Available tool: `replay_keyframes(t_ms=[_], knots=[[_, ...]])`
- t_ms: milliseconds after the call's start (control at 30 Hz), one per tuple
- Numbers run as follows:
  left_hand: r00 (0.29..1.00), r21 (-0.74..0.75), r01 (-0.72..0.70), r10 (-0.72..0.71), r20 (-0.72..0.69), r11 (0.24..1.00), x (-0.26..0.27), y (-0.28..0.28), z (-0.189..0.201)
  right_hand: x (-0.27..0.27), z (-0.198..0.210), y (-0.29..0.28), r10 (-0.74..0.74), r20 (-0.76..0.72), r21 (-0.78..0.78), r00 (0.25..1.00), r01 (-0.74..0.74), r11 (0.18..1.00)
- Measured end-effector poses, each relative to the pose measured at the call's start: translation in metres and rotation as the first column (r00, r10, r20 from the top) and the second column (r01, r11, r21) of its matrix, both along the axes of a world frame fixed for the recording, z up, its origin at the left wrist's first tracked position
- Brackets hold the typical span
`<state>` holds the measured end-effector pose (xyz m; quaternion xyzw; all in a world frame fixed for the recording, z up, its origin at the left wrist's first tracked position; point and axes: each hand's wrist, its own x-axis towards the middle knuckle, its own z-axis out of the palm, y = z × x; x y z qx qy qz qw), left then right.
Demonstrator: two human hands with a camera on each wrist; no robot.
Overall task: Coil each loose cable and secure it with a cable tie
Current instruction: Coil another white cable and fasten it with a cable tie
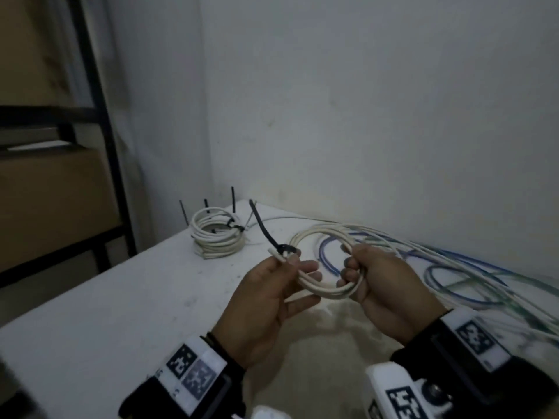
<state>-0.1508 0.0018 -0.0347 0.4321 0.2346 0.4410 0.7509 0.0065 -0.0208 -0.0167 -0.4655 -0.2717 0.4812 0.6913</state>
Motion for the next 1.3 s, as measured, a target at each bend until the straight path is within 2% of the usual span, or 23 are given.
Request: replay_keyframes(t_ms=[67, 167, 233, 267, 333, 400, 433, 500, 633, 767, 867, 967, 1067, 1167, 1300], knots=[[0.997, -0.031, -0.042, 0.045, 0.070, 0.999, -0.020, 0.016, -0.001, -0.019, 0.002, 0.022, 0.055, 0.067, -0.036, 0.996, -0.053, 0.998], [0.961, -0.120, 0.033, 0.002, 0.277, 0.992, -0.057, 0.043, -0.003, -0.034, 0.015, 0.048, 0.142, 0.191, -0.050, 0.971, -0.135, 0.990], [0.958, -0.167, 0.048, 0.002, 0.286, 0.985, -0.078, 0.062, -0.005, -0.040, 0.024, 0.063, 0.240, 0.306, -0.080, 0.921, -0.227, 0.971], [0.974, -0.178, 0.059, -0.018, 0.225, 0.982, -0.086, 0.070, -0.005, -0.042, 0.027, 0.071, 0.298, 0.361, -0.112, 0.884, -0.276, 0.955], [0.997, -0.144, 0.077, -0.079, -0.005, 0.986, -0.098, 0.082, -0.003, -0.050, 0.030, 0.085, 0.401, 0.447, -0.184, 0.799, -0.356, 0.916], [0.976, -0.051, 0.057, -0.066, -0.208, 0.997, -0.100, 0.089, -0.002, -0.059, 0.029, 0.099, 0.457, 0.485, -0.232, 0.746, -0.395, 0.889], [0.968, -0.011, 0.029, -0.030, -0.248, 1.000, -0.099, 0.093, -0.003, -0.063, 0.027, 0.106, 0.464, 0.493, -0.239, 0.736, -0.398, 0.886], [0.971, 0.017, -0.043, 0.046, -0.236, 0.999, -0.097, 0.099, -0.005, -0.072, 0.022, 0.118, 0.422, 0.499, -0.219, 0.757, -0.361, 0.907], [0.979, -0.006, -0.189, 0.188, -0.077, 0.982, -0.100, 0.118, -0.012, -0.079, 0.011, 0.129, 0.334, 0.417, -0.166, 0.846, -0.290, 0.942], [0.941, 0.002, -0.336, 0.336, -0.035, 0.942, -0.097, 0.134, -0.016, -0.092, -0.002, 0.121, 0.363, 0.378, -0.251, 0.852, -0.283, 0.926], [0.912, -0.006, -0.411, 0.411, -0.015, 0.912, -0.090, 0.143, -0.011, -0.108, -0.009, 0.125, 0.318, 0.398, -0.185, 0.861, -0.264, 0.946], [0.903, -0.036, -0.429, 0.428, -0.040, 0.902, -0.089, 0.155, -0.007, -0.117, -0.009, 0.143, 0.270, 0.244, -0.174, 0.931, -0.232, 0.957], [0.895, -0.030, -0.433, 0.425, -0.133, 0.901, -0.092, 0.166, -0.009, -0.121, -0.007, 0.162, 0.208, 0.071, -0.141, 0.976, -0.197, 0.970], [0.875, 0.023, -0.451, 0.447, -0.187, 0.892, -0.093, 0.173, -0.011, -0.121, -0.008, 0.178, 0.157, 0.043, -0.119, 0.987, -0.151, 0.981], [0.829, 0.106, -0.513, 0.524, -0.197, 0.852, -0.094, 0.173, -0.014, -0.122, -0.010, 0.193, 0.145, 0.096, -0.151, 0.985, -0.130, 0.980]])
